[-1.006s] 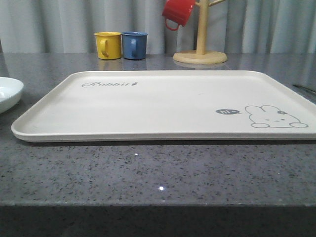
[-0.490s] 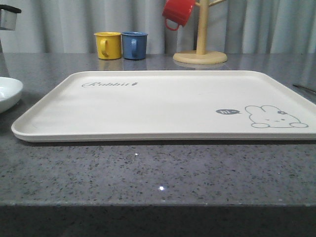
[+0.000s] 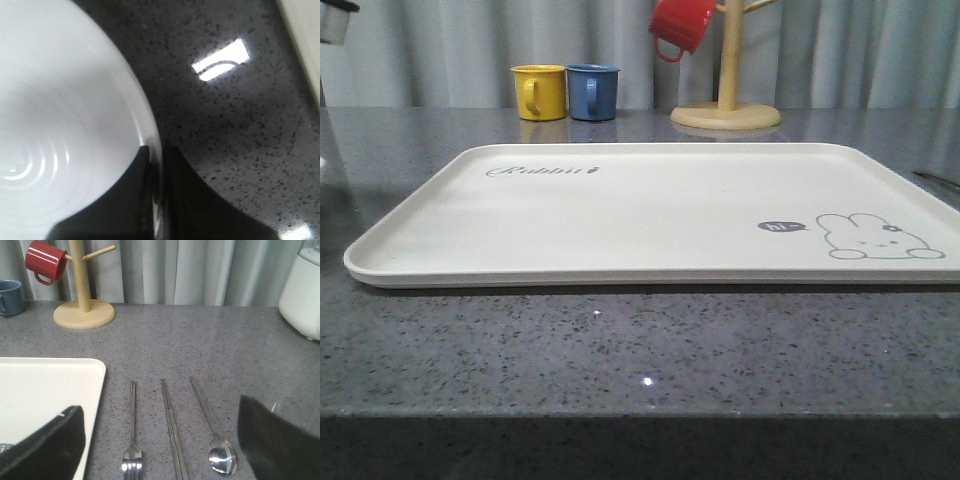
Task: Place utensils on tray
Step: 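Grasp the rim of the white plate with the left gripper and lift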
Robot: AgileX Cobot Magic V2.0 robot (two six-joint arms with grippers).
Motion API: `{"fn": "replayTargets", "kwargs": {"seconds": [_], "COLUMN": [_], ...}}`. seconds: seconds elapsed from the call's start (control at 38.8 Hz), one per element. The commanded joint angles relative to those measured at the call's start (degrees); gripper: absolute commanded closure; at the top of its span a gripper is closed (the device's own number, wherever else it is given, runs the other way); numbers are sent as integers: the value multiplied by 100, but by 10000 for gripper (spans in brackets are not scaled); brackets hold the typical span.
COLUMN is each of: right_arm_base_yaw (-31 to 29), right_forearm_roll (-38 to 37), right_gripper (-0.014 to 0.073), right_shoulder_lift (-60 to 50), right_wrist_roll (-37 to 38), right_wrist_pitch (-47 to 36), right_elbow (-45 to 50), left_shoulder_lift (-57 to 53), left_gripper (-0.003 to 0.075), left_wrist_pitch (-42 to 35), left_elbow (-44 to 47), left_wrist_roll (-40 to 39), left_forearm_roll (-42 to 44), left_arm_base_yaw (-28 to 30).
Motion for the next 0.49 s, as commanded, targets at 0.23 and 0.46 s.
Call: {"fn": "replayTargets", "kwargs": {"seconds": [0.23, 0.46], "right_arm_base_yaw": [-25, -25], "right_forearm_roll": [-75, -75], "right_gripper": [-47, -47], "right_shoulder_lift": [89, 89], "right_wrist_roll": [-28, -28], "right_wrist_pitch": [-400, -400], "right_elbow": [-218, -218], "left_shoulder_lift": [-667, -200], "left_gripper": [738, 738], "left_wrist_pitch": [275, 275], "left_elbow": [-1600, -2472], "left_wrist_roll": [-536, -711], "left_forearm_roll": [346, 701], "left_arm_base_yaw": [-1079, -2551]}}
